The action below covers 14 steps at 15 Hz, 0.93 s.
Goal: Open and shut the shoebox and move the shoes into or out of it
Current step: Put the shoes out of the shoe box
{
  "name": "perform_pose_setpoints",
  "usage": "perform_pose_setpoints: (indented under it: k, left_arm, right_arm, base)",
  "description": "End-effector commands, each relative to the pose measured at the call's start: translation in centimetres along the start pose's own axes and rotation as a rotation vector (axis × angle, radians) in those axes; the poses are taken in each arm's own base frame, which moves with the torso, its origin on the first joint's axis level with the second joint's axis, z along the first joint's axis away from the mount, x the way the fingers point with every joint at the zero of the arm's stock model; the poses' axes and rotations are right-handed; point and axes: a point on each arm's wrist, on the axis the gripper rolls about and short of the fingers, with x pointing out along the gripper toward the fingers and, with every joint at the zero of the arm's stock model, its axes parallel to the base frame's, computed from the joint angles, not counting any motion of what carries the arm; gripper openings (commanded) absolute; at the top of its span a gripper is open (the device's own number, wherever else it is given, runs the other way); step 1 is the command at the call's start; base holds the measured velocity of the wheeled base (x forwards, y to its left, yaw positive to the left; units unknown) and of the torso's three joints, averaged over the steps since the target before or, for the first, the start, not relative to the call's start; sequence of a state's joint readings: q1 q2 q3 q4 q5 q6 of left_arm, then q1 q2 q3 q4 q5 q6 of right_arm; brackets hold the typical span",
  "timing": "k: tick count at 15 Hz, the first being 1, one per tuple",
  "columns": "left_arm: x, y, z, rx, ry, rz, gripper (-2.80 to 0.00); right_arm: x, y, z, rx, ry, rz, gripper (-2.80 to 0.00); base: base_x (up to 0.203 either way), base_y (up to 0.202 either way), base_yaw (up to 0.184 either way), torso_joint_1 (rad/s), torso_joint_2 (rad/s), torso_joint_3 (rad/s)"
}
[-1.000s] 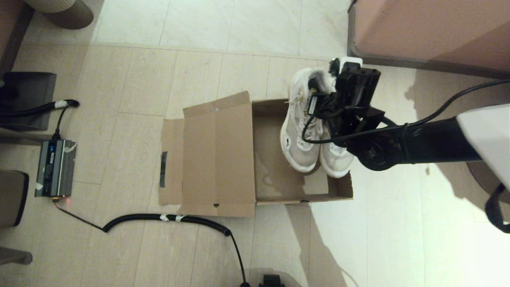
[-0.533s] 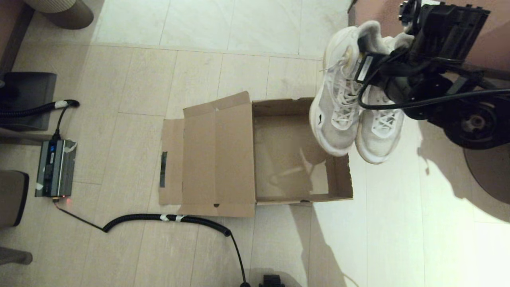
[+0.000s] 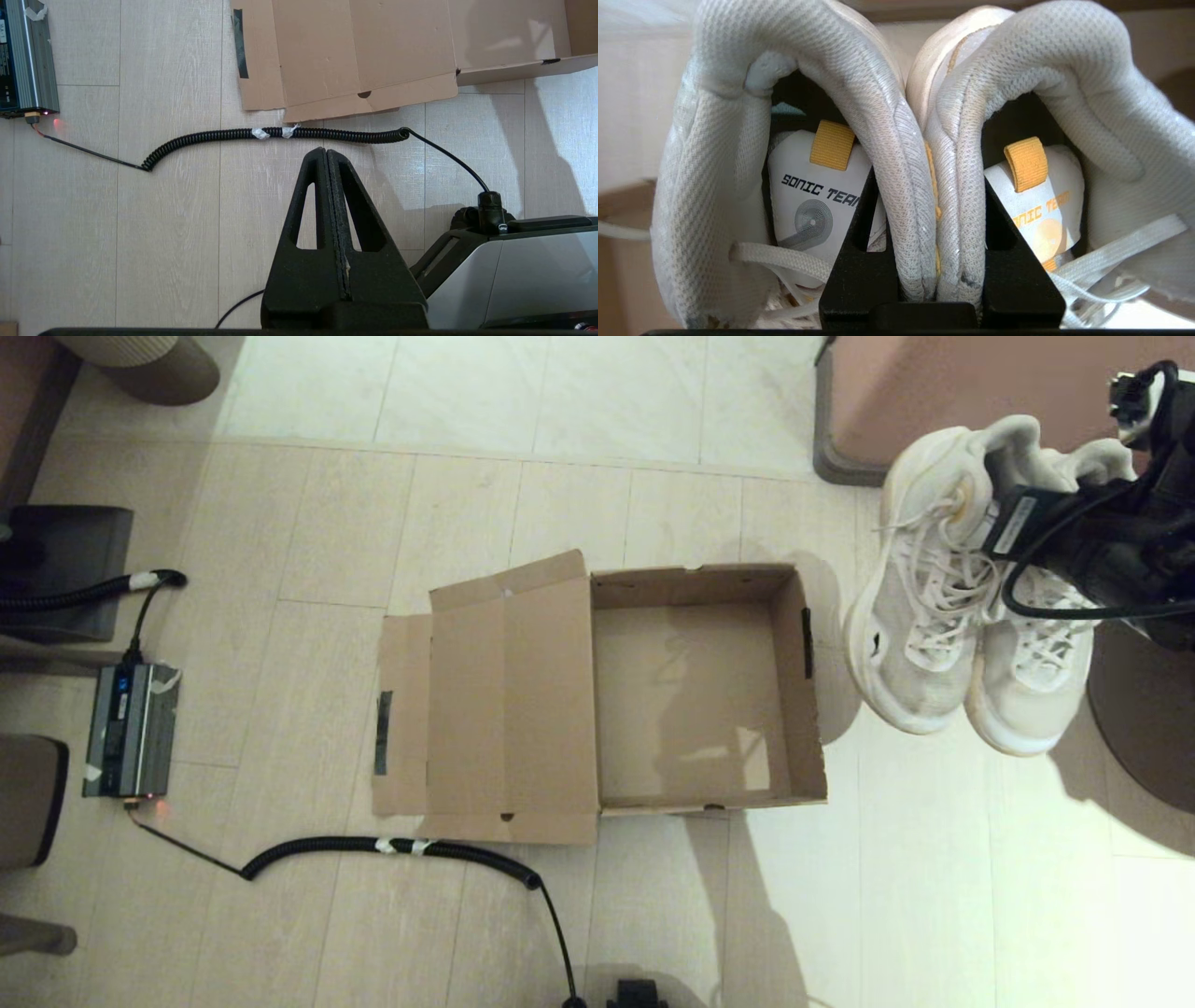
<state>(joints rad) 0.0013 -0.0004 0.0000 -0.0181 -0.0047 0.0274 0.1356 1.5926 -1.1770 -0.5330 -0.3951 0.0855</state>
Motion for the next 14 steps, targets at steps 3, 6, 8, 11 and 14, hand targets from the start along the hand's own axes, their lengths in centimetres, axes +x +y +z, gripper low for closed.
perform_pose_setpoints:
  k: [3, 6, 8, 11, 14]
  left_arm:
    - [0.1, 0.0, -0.2, 0.0, 0.008, 0.0, -2.8]
    - [0.1, 0.0, -0.2, 0.0, 0.008, 0.0, -2.8]
    - [0.1, 0.0, -0.2, 0.0, 0.008, 0.0, -2.8]
    - [0.1, 0.0, -0.2, 0.0, 0.008, 0.0, -2.8]
    - [0.1, 0.0, -0.2, 0.0, 0.008, 0.0, -2.8]
  right_arm:
    - [0.2, -2.6, -1.2, -0.013, 0.014, -0.026, -2.8]
    - [1.2, -3.5, -2.6, -0.019, 0.016, -0.047, -2.8]
    - [1.9, -3.7, -3.5, -0.021, 0.015, -0.046, -2.8]
    - [3.4, -3.6, -5.3, -0.026, 0.012, -0.036, -2.8]
    - [4.2, -3.8, -6.2, -0.036, 0.028, -0.024, -2.8]
  base:
    - [0.0, 0.0, 0.0, 0.0, 0.0, 0.0]
    - [0.0, 0.0, 0.0, 0.0, 0.0, 0.0]
    - [0.0, 0.0, 0.0, 0.0, 0.0, 0.0]
    - [0.0, 0.0, 0.0, 0.0, 0.0, 0.0]
    - [0.0, 0.0, 0.0, 0.0, 0.0, 0.0]
